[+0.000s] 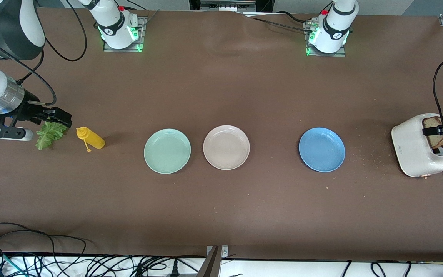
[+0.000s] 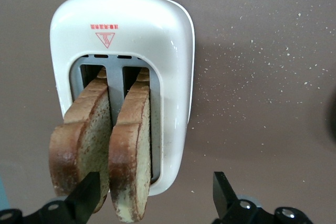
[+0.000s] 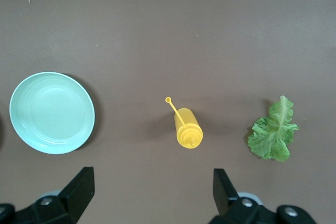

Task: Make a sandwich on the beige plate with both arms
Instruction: 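Grasp a bread slice with the left gripper and lift it out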

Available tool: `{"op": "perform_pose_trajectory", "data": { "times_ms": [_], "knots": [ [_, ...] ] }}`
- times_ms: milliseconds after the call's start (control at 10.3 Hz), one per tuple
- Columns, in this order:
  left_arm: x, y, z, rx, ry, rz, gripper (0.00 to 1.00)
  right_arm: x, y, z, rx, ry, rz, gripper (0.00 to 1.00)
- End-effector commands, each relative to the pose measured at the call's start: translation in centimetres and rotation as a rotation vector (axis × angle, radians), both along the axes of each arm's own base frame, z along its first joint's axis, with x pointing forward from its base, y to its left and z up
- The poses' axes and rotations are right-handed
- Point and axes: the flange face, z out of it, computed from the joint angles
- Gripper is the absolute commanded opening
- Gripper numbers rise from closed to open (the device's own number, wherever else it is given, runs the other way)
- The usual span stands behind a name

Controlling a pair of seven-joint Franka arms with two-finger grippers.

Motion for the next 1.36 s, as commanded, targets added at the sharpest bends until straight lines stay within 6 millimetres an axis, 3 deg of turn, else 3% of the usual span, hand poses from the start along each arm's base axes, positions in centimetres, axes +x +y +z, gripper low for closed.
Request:
{"op": "perform_pose_trajectory", "data": {
  "times_ms": [0,194,388,678,872,1066,1260],
  "knots": [
    [0.1,0.5,0.3,0.019,-0.004,-0.014,0.62,0.1,0.2,0.6,0.018,0.003,-0.014,1.0],
    [0.0,0.8,0.3,0.021,-0.003,-0.01,0.4,0.1,0.0,0.4,0.018,0.006,-0.016,1.0],
    [0.1,0.8,0.4,0.022,-0.009,-0.013,0.27,0.1,0.1,0.4,0.018,0.006,-0.016,1.0],
    [0.1,0.9,0.4,0.022,-0.007,-0.019,0.0,0.1,0.1,0.4,0.018,0.008,-0.016,1.0],
    [0.0,1.2,1.0,0.022,-0.01,-0.017,0.0,0.1,0.1,0.4,0.018,0.006,-0.016,1.0],
    [0.2,1.1,3.0,0.028,-0.038,-0.043,0.0,0.1,0.0,0.5,0.019,0.006,-0.018,1.0],
    [0.9,1.2,8.3,0.01,-0.064,-0.094,0.0,0.1,0.0,0.4,0.018,0.006,-0.017,1.0]
  ]
}}
